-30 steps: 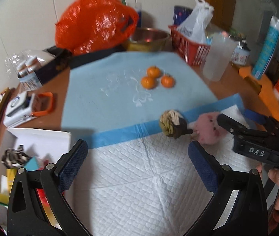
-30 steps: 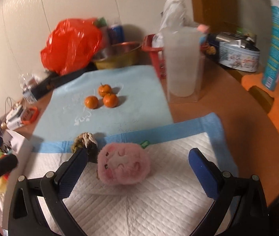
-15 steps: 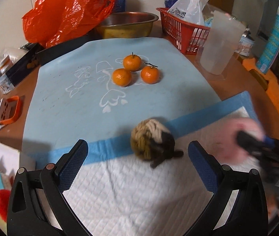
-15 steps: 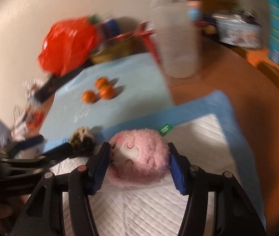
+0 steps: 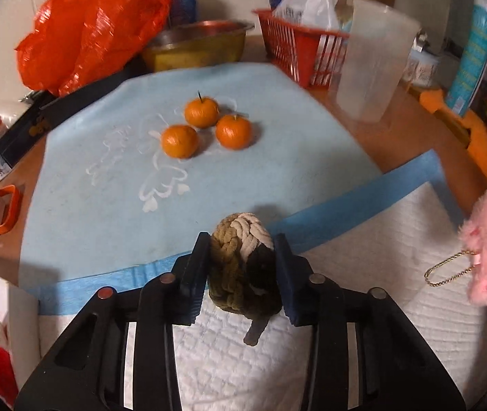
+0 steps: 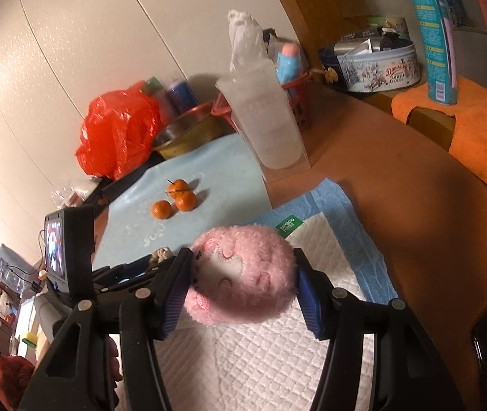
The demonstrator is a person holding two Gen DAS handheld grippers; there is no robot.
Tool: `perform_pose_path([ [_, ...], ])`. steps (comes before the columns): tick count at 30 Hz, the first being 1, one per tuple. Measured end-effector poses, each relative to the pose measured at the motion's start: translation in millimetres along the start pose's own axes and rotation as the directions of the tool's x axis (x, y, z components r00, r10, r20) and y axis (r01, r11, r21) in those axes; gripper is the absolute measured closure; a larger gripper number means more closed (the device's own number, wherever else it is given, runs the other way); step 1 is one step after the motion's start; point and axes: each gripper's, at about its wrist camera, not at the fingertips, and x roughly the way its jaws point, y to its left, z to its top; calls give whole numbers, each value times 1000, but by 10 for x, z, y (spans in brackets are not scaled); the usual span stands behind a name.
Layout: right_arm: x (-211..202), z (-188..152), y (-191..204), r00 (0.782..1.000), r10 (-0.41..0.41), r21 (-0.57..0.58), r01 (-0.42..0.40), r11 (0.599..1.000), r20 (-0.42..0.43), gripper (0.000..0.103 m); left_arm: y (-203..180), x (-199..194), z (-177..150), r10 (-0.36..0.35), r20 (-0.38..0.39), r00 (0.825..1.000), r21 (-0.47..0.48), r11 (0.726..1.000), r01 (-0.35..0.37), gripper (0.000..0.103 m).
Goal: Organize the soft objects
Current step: 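Grasp the brown-white knotted rope toy with the left gripper while the right grasps the pink plush, then lift the knotted toy and pink plush and carry both over the box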
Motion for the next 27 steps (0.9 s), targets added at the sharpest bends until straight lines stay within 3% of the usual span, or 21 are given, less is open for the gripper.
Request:
perform_pose_path([
  [7,-374,29,245,996,53,-38,-51,998,72,46,124,-878,-22,-40,146,988,-57,997,49,67],
  [14,-837,26,575,979,138,-98,-124,987,148,46,407,-1880,-352,-32,256,966,-113,992,62,67],
  [18,-1085,-21,795,964,193,-157,-165,974,181,46,557,-2487,-648,17,328,944,-132,991,28,67],
  [27,-1388,-207,1208,936,294,-245,-243,938,196,46,1067,-3191,-1185,144,413,899,-235,971,-48,67],
])
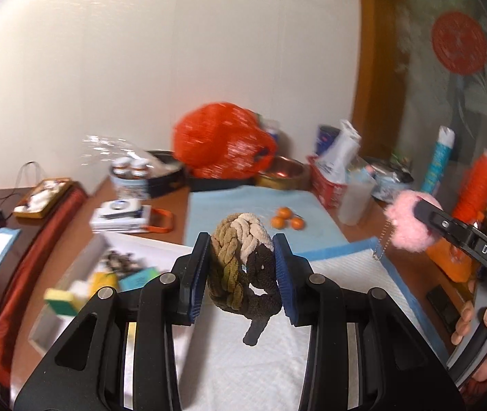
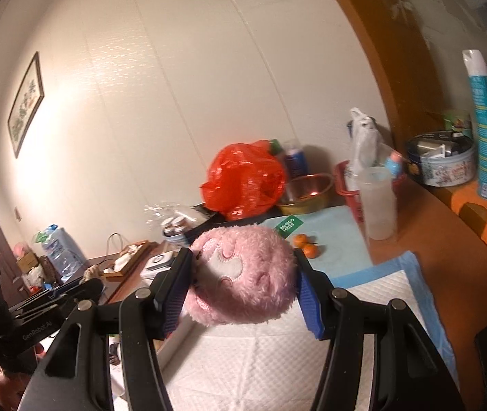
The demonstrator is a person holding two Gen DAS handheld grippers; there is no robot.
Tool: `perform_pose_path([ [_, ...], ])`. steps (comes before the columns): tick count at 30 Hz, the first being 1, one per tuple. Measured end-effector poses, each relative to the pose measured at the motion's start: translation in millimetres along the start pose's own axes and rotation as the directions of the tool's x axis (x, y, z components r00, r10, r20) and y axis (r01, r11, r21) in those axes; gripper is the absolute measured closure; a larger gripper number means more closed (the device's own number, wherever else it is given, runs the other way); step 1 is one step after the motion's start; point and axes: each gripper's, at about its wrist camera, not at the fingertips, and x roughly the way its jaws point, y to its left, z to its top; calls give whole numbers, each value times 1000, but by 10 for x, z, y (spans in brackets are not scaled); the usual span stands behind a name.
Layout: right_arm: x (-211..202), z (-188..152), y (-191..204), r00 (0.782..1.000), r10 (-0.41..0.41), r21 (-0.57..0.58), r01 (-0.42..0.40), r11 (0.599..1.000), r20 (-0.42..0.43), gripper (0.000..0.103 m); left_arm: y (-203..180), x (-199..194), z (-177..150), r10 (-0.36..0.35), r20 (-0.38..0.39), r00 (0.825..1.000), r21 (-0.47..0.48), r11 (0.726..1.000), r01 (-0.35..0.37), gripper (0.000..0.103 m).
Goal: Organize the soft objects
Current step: 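Lift the knotted toy and pink plush and carry both over the box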
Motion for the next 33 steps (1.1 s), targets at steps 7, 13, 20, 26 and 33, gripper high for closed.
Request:
perform_pose_path([
  [7,-100,-35,341,999,23,-16,-23,1000,24,45,703,-421,-18,139,28,990,-73,988,-137,67],
  [13,-77,-83,683,998,51,-46,-50,998,26,45,832,-550,-138,144,24,989,-61,988,-142,67],
  [20,-20,-143,947,997,73,-78,-72,994,12,45,1002,-579,-215,145,11,989,-72,987,-143,67],
  [26,19,-182,1081,997,77,-93,-76,993,7,45,1149,-554,-256,143,-6,990,-88,986,-143,67],
  [33,128,-244,1198,997,76,-103,-77,992,-12,45,1278,-483,-265,139,-21,990,-98,985,-140,67],
])
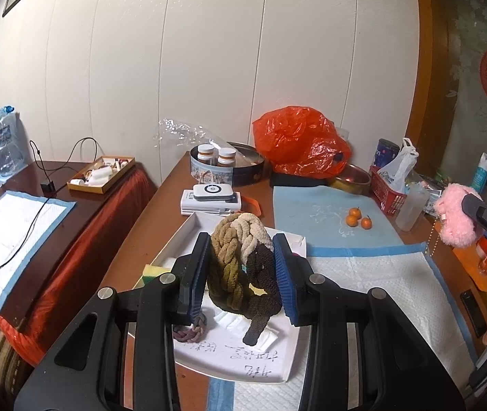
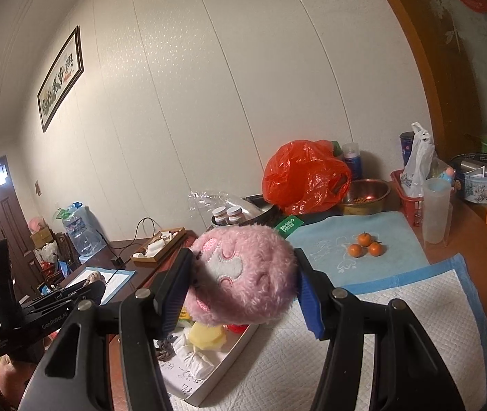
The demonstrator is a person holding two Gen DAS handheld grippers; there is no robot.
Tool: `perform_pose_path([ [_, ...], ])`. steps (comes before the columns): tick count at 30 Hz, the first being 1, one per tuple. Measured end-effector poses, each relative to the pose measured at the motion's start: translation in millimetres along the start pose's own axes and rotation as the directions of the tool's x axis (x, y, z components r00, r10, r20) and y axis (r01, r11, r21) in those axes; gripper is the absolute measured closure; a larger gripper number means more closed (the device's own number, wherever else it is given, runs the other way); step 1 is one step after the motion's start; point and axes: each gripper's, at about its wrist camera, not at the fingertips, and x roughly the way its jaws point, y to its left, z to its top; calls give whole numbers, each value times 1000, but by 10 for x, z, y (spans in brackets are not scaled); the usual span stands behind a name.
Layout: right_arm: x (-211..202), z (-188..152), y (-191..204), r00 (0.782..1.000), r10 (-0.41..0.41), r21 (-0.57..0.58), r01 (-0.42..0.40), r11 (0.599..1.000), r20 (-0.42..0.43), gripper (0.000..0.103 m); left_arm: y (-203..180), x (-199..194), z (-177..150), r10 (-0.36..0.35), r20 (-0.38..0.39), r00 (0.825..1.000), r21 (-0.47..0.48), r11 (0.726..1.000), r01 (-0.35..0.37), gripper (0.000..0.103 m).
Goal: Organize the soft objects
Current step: 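Lift the knotted toy and pink plush and carry both over the box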
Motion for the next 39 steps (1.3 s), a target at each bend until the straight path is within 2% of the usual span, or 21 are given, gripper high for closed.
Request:
perform_pose_path([
  [19,347,-52,265,999,3,-15,-4,1000,-37,45,324,289,97,-11,-26,1000,7,1000,11,67],
  [26,630,-71,452,998,21,-34,-23,999,-64,45,610,542,375,-6,-41,999,22,1000,7,67],
  [29,872,-72,577,994,41,-46,-46,998,-99,45,668,765,463,-19,-76,997,18,1000,21,67],
  [32,1126,-152,709,988,64,-38,-70,997,-141,45,668,947,364,-25,-114,993,19,999,27,67],
  [35,1313,-295,793,980,64,-34,-71,997,-189,45,693,1242,182,-33,-183,982,23,999,38,67],
  [39,1619,-557,836,957,44,-21,-52,998,-286,45,782,1567,46,-23,-257,966,10,1000,27,67],
])
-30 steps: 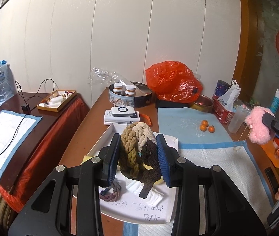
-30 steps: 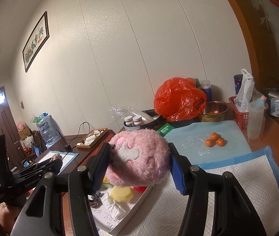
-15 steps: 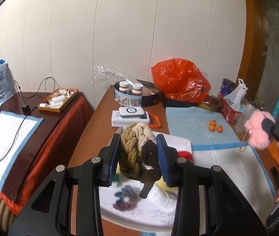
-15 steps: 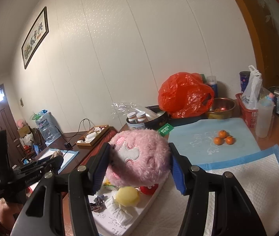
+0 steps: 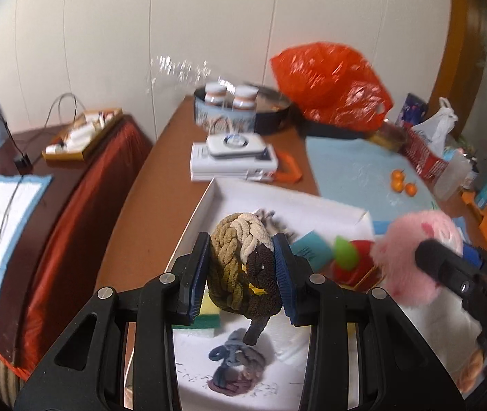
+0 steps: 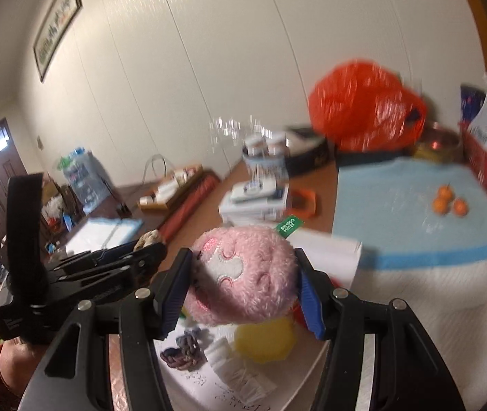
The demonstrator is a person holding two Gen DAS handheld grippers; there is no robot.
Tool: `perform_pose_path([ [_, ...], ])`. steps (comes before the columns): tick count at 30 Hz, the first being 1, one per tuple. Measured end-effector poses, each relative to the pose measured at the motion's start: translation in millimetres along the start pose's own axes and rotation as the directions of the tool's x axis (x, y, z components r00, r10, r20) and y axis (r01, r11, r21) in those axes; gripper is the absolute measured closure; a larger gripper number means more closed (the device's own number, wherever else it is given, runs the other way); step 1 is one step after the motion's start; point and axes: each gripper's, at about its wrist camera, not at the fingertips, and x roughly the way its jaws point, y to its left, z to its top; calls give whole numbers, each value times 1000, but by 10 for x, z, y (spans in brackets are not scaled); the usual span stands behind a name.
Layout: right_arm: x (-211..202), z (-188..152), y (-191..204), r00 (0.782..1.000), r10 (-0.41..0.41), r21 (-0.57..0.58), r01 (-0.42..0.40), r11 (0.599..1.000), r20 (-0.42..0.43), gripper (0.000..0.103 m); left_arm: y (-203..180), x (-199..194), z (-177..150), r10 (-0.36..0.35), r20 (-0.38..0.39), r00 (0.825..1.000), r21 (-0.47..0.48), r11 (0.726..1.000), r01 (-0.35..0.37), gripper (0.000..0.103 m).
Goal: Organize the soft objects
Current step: 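Lift the knotted toy and pink plush and carry both over the box, then lower the knotted toy and pink plush into the box and open both grippers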
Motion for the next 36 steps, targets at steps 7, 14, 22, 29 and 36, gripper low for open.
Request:
perform_pose_path([
  [7,302,-144,67,998,-40,-11,39,999,-54,43,91,207,-11,6,-22,1000,-13,1000,-6,66],
  [14,441,-114,72,996,-71,-8,70,997,-61,26,96,337,-3,11,-42,999,-18,1000,-11,19],
  [22,326,-121,52,992,-124,-14,124,992,-18,0,184,238,-14,70,1,998,-44,997,-70,0],
  [29,151,-118,115,991,-135,-19,135,991,16,0,118,-73,-14,66,61,996,-42,997,-63,0],
  [36,-159,-81,266,989,-111,-47,116,992,103,0,39,-471,-39,43,105,994,-41,998,-39,0],
])
